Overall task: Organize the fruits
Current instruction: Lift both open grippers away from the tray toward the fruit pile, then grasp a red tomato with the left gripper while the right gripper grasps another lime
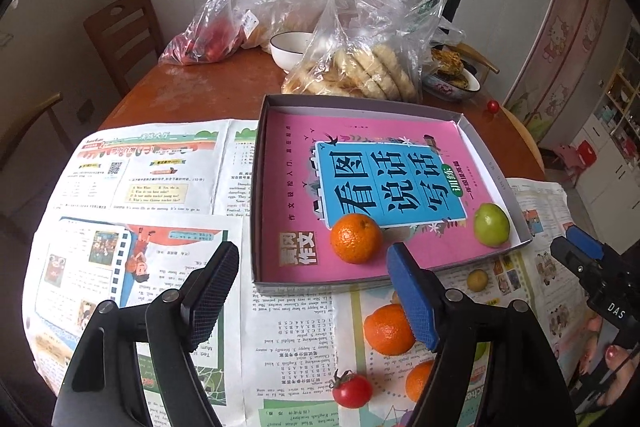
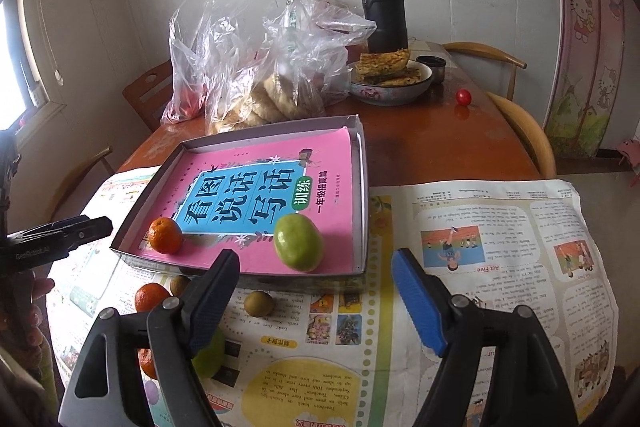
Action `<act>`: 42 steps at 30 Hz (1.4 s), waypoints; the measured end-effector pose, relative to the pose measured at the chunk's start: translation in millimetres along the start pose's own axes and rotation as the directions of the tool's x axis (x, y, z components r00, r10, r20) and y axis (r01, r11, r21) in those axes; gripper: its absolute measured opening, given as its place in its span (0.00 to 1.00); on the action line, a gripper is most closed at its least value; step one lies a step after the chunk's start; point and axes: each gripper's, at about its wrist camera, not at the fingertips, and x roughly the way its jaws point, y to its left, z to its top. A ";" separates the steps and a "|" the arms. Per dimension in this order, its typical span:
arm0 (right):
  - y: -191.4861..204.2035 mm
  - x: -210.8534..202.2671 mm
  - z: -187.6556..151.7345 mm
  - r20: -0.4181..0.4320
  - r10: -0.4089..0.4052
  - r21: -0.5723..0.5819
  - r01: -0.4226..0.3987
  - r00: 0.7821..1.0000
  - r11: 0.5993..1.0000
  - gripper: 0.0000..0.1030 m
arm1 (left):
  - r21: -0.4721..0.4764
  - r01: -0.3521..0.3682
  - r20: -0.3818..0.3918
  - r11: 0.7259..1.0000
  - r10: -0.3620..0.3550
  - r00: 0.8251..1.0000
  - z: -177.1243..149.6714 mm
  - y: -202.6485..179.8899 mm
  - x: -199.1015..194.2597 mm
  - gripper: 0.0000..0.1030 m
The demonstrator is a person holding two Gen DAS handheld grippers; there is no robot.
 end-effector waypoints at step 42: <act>72.0 15.3 -57.6 -0.157 0.153 -0.104 -0.171 0.976 0.980 0.76 | 0.142 0.066 -0.112 0.988 -0.050 0.992 -81.7 -6.8 -3.8 0.75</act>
